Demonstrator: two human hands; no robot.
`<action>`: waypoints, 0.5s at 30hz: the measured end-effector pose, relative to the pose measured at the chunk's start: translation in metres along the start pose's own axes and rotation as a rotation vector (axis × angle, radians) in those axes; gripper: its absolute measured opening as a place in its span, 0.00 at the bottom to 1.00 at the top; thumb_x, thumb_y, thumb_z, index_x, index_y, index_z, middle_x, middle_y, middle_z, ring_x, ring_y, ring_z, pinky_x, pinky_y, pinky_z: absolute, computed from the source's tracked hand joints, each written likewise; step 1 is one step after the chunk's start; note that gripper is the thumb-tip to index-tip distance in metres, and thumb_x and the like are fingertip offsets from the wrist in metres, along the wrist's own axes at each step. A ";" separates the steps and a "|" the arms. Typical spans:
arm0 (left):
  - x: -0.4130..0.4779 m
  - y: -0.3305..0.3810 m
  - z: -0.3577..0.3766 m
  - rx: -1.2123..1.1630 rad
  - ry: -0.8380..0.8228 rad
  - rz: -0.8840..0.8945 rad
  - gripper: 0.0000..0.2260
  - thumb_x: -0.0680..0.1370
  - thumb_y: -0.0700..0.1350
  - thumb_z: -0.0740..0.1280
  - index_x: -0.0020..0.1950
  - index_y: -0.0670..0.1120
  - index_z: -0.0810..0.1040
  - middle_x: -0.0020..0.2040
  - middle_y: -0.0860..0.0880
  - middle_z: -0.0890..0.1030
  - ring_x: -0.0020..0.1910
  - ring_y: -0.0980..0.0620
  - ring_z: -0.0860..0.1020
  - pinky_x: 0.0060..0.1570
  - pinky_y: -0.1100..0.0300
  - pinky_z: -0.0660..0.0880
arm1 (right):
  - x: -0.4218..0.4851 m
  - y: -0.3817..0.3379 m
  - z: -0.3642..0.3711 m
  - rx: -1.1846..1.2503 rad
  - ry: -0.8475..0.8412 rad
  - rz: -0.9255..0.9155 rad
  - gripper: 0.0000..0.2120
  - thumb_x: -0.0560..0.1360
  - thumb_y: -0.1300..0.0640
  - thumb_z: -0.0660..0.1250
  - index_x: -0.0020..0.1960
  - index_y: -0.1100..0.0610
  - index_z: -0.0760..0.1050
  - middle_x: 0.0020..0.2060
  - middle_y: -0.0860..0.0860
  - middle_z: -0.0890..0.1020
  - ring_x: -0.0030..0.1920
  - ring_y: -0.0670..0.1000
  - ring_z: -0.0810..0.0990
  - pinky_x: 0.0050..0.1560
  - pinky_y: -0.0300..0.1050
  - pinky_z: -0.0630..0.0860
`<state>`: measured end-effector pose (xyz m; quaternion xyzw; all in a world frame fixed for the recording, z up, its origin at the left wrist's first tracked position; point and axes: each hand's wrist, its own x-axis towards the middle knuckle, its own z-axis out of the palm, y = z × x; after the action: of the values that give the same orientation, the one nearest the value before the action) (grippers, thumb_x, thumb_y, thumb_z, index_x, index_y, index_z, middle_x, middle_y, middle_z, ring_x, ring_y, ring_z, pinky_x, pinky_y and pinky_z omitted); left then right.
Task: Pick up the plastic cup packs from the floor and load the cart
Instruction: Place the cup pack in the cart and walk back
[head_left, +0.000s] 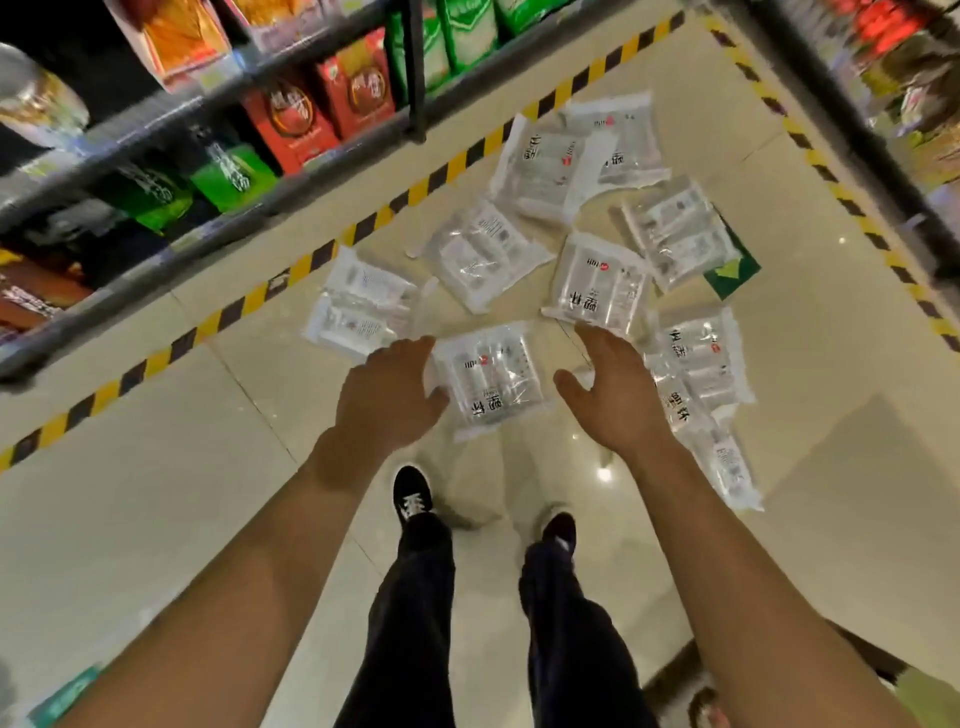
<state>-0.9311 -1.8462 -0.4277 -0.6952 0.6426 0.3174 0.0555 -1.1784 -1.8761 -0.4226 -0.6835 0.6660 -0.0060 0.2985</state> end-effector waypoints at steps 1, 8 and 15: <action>0.015 -0.001 0.015 -0.025 0.005 -0.030 0.30 0.79 0.55 0.62 0.78 0.49 0.57 0.74 0.46 0.66 0.71 0.44 0.66 0.65 0.50 0.66 | 0.017 0.015 0.011 0.008 -0.006 0.001 0.33 0.74 0.44 0.58 0.75 0.58 0.64 0.71 0.59 0.70 0.71 0.59 0.66 0.70 0.57 0.65; 0.135 -0.010 0.161 -0.138 0.107 -0.231 0.28 0.80 0.55 0.59 0.78 0.46 0.58 0.75 0.44 0.65 0.71 0.43 0.66 0.62 0.50 0.68 | 0.149 0.131 0.130 0.014 -0.049 -0.051 0.33 0.74 0.45 0.57 0.75 0.59 0.63 0.72 0.59 0.69 0.72 0.59 0.66 0.70 0.56 0.65; 0.242 -0.034 0.339 -0.248 0.174 -0.348 0.25 0.78 0.48 0.63 0.75 0.45 0.64 0.71 0.43 0.69 0.66 0.40 0.71 0.59 0.46 0.72 | 0.251 0.242 0.289 -0.053 -0.171 -0.103 0.33 0.77 0.45 0.59 0.78 0.56 0.56 0.75 0.59 0.63 0.75 0.59 0.61 0.72 0.57 0.63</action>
<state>-1.0313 -1.8841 -0.8314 -0.8217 0.4716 0.3183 -0.0321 -1.2522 -1.9739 -0.8582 -0.7226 0.6020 0.0543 0.3354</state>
